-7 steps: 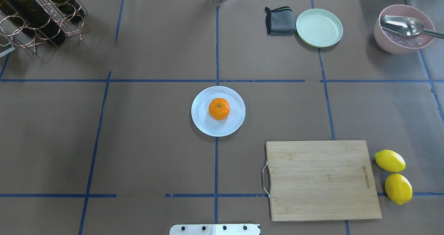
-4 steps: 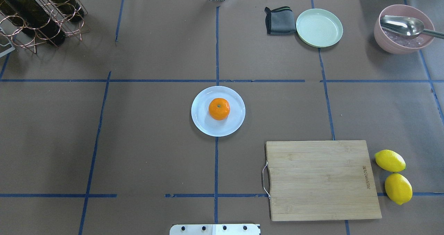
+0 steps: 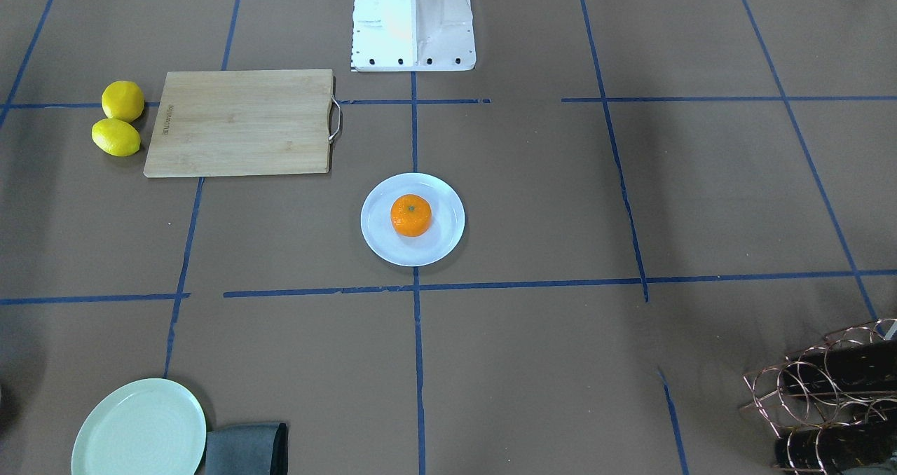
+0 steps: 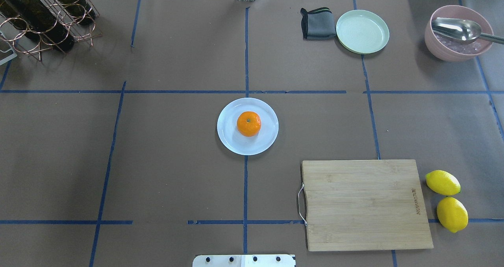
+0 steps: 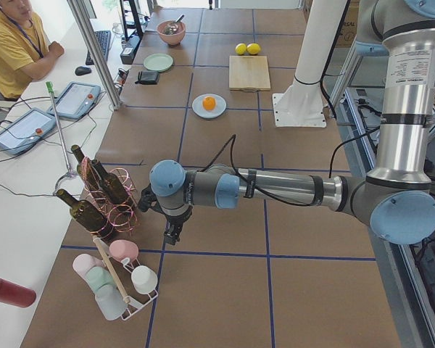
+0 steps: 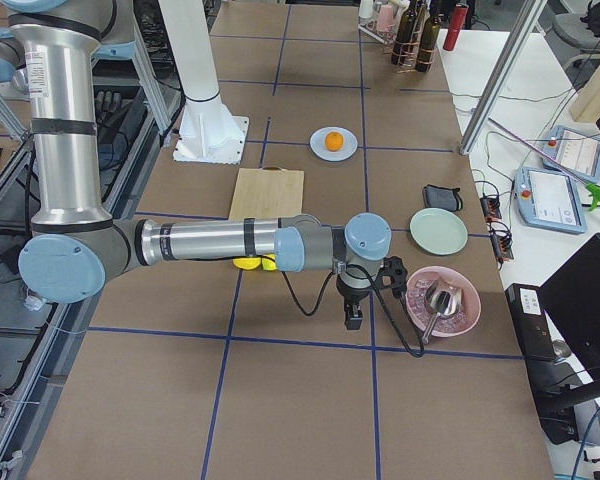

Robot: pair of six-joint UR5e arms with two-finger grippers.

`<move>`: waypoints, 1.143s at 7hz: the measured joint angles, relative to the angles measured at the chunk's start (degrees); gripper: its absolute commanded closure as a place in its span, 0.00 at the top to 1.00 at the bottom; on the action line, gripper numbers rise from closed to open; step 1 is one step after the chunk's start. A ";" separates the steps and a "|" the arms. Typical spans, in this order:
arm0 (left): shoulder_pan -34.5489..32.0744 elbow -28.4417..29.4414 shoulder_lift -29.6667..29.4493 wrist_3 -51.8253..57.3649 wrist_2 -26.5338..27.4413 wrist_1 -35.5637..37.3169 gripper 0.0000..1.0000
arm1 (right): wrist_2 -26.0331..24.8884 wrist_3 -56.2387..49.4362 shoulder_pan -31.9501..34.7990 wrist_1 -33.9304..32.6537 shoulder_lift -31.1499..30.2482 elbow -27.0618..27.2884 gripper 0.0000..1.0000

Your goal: Pick orange to plate

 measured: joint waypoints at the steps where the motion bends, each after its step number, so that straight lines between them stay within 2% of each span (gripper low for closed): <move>1: 0.00 -0.13 0.17 0.02 0.11 -1.01 1.00 | 0.13 -0.05 0.00 0.23 0.01 0.03 1.00; 8: 0.23 0.00 0.08 0.17 -0.08 -1.71 1.00 | 0.38 -0.17 -0.67 3.38 -0.80 -0.25 1.00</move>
